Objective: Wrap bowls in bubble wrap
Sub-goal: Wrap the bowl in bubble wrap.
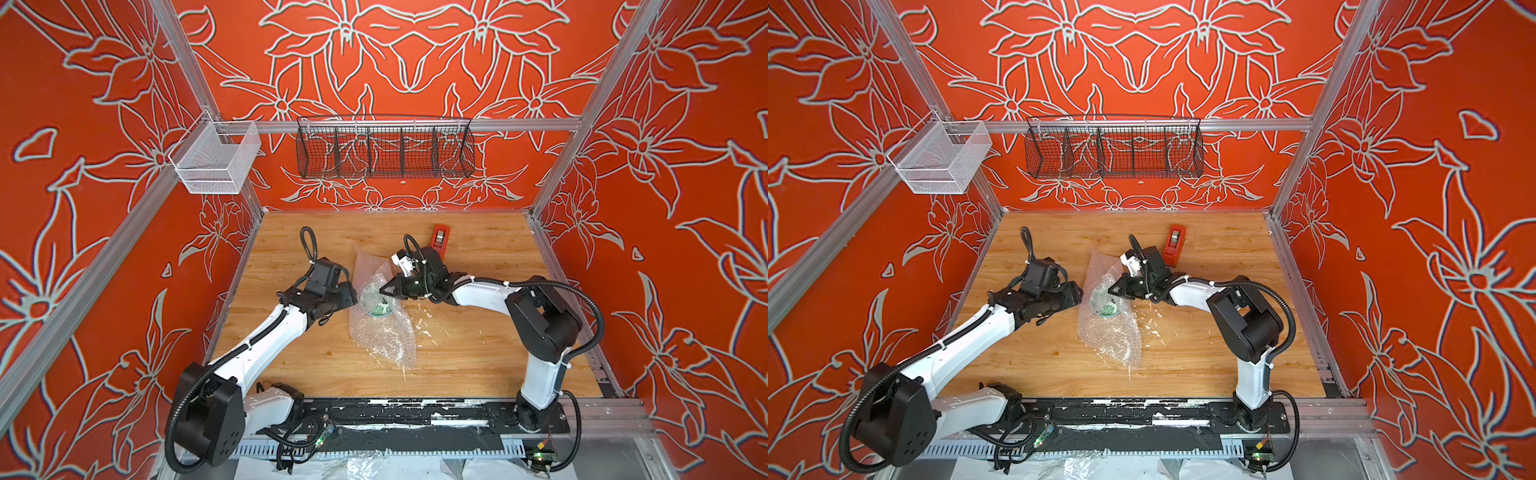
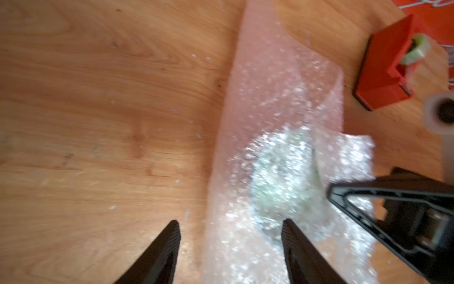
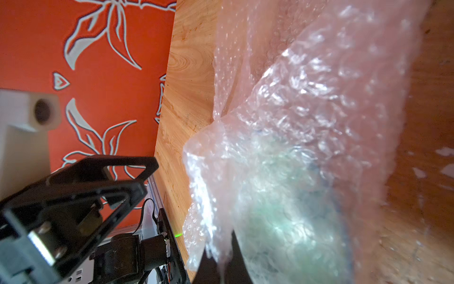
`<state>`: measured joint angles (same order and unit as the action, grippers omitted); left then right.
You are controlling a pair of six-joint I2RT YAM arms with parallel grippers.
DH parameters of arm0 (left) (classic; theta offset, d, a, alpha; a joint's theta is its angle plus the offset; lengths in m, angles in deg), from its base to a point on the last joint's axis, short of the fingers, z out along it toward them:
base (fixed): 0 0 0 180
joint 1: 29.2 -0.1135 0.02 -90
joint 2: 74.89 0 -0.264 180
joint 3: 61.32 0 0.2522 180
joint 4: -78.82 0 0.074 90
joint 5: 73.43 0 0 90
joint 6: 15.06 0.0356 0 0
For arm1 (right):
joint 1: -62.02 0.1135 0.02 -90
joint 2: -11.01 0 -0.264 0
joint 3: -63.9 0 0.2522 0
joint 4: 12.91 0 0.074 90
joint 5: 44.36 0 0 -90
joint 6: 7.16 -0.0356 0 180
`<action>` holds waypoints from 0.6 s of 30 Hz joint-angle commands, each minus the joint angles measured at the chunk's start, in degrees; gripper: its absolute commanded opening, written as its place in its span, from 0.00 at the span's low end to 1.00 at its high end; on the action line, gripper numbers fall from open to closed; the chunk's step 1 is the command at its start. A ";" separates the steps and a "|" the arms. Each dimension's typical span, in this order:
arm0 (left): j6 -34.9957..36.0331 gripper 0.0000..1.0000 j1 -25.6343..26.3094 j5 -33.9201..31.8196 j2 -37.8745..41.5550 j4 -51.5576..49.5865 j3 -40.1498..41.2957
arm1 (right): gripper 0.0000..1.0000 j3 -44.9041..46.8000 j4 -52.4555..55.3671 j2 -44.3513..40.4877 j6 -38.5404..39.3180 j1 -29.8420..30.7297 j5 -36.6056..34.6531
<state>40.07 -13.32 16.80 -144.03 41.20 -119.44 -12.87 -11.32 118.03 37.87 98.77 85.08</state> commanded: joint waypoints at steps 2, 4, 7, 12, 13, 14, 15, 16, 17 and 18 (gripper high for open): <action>2.25 0.67 -2.43 2.59 -2.58 2.10 2.08 | 0.00 -1.24 1.18 0.37 0.92 0.57 0.20; 2.27 0.67 -2.76 3.90 -5.23 3.83 2.00 | 0.00 -1.33 1.35 0.29 0.90 0.60 0.12; 2.27 0.66 -3.03 5.45 -8.27 6.72 2.37 | 0.00 -1.33 1.70 0.07 1.09 0.60 0.02; 1.74 0.66 -3.66 12.54 -10.18 13.28 4.26 | 0.00 -1.42 2.41 -0.09 1.31 0.65 -0.24; 1.65 0.66 -3.68 14.02 -10.45 14.24 4.44 | 0.00 -1.42 2.41 -0.13 1.35 0.62 -0.24; 1.54 0.66 -3.66 14.90 -10.71 14.91 4.62 | 0.00 -1.34 2.34 -0.07 1.37 0.60 -0.24; 1.35 0.66 -3.66 15.67 -10.98 15.41 4.78 | 0.00 -1.42 2.32 -0.06 1.25 0.60 -0.31; 1.46 0.65 -3.68 16.39 -11.22 15.67 4.76 | 0.00 -1.50 2.32 -0.08 1.28 0.60 -0.20; 1.35 0.65 -3.66 16.76 -11.39 15.77 4.82 | 0.00 -1.51 2.32 0.01 1.28 0.60 -0.21; 1.24 0.65 -3.66 17.16 -11.41 16.05 5.05 | 0.00 -1.59 2.32 0.11 1.29 0.62 -0.22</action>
<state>41.66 -16.80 30.26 -154.83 54.29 -115.03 -12.87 -9.68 118.03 38.72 98.79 85.06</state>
